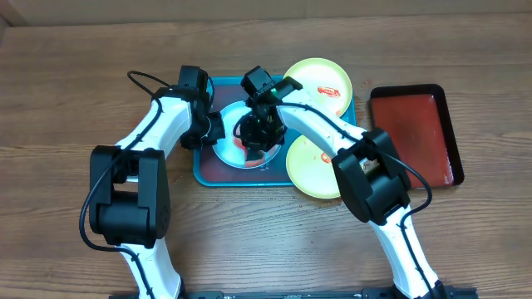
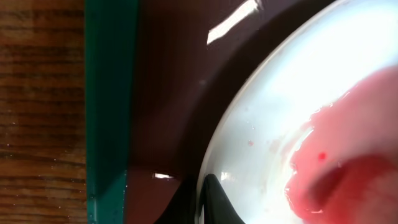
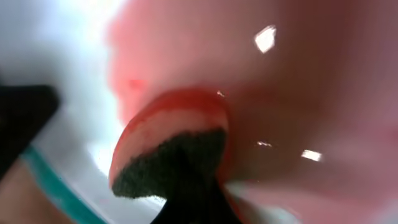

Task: Clean dirty plates on tray and stack at the side
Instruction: 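Scrub the white plate with the sponge while left gripper holds it, then raise the sponge away with the right gripper, tilt plate up with left, then carry the white plate left off the tray and set it on the table, then grip the upper yellow plate's rim with left gripper, drag it left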

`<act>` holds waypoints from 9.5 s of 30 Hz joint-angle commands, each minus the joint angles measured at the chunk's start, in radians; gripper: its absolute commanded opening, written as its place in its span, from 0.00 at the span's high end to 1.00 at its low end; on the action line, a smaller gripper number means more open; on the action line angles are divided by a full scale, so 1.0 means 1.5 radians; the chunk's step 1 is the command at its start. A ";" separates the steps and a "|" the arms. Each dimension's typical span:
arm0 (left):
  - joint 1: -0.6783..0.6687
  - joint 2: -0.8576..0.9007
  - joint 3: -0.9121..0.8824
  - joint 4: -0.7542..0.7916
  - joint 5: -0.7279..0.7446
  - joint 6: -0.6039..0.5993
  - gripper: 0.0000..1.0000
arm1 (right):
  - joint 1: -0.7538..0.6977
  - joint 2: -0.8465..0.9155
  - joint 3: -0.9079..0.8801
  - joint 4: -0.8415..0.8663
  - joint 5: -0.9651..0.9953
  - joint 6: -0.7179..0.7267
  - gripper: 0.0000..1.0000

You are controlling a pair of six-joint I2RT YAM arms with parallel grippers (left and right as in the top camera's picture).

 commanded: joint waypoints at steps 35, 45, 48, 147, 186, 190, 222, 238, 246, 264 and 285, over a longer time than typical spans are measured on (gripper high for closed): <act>-0.005 0.015 -0.015 -0.003 0.003 -0.004 0.96 | 0.001 0.040 0.060 -0.100 0.161 -0.126 0.96; -0.005 0.015 -0.015 -0.004 0.003 -0.002 0.96 | -0.002 0.040 0.081 -0.016 0.404 -0.094 0.96; -0.005 0.015 -0.015 -0.004 0.003 -0.002 0.96 | 0.001 0.045 0.081 0.062 0.345 -0.091 0.96; -0.005 0.015 -0.015 0.003 0.003 0.003 0.96 | -0.032 0.086 0.226 -0.212 0.128 -0.166 0.96; -0.108 -0.226 0.016 -0.031 -0.467 0.130 0.96 | -0.281 -0.216 0.226 -0.259 0.158 -0.154 0.96; -0.176 -0.226 0.016 -0.028 -0.585 0.130 0.96 | -0.299 -0.216 0.226 -0.262 0.158 -0.154 0.96; -0.375 -0.226 0.016 0.032 -0.857 0.130 0.96 | -0.314 -0.216 0.226 -0.277 0.159 -0.154 0.96; 0.023 -0.242 0.016 -0.016 -0.007 0.018 0.96 | -0.314 -0.216 0.226 -0.286 0.158 -0.153 0.96; 0.267 -0.241 0.013 -0.044 0.071 0.021 0.96 | -0.314 -0.216 0.226 -0.286 0.158 -0.153 0.96; 0.413 -0.225 -0.189 0.145 -0.035 -0.035 0.96 | -0.314 -0.216 0.226 -0.293 0.158 -0.153 0.96; 0.252 -0.230 0.043 -0.032 0.050 0.111 0.47 | -0.314 -0.216 0.226 -0.289 0.158 -0.154 0.96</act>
